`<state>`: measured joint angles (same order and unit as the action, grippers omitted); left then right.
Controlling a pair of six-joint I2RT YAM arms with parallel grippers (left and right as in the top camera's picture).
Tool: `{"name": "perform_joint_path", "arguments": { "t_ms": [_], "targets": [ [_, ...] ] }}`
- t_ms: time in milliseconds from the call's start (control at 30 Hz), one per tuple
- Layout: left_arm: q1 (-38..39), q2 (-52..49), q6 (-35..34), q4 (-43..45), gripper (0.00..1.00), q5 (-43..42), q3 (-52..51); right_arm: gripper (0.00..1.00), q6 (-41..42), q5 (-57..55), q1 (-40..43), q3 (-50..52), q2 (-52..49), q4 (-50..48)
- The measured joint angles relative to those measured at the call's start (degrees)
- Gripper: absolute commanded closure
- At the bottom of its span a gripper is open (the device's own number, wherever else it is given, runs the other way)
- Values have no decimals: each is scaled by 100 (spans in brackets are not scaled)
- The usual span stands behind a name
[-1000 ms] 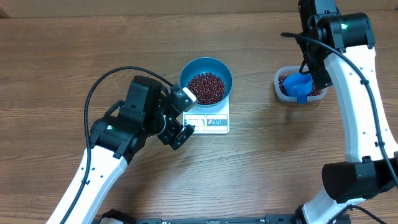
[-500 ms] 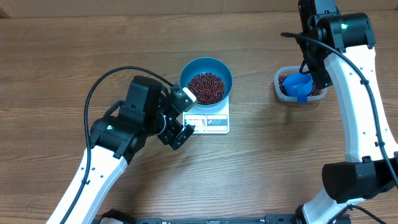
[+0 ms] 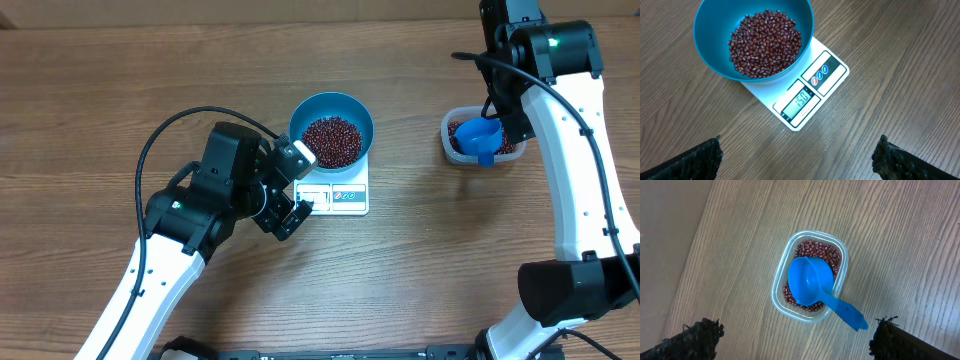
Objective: Scoop item into bowl and weigh 150g on scale
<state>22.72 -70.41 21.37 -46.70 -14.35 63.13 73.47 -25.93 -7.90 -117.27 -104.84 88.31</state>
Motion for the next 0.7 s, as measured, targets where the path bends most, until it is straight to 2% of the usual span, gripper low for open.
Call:
{"name": "perform_joint_path", "arguments": {
  "t_ms": [700],
  "targets": [
    [0, 13, -2, -140, 0, 0, 0, 0, -2, 0, -2, 0, 0, -2]
  ]
}}
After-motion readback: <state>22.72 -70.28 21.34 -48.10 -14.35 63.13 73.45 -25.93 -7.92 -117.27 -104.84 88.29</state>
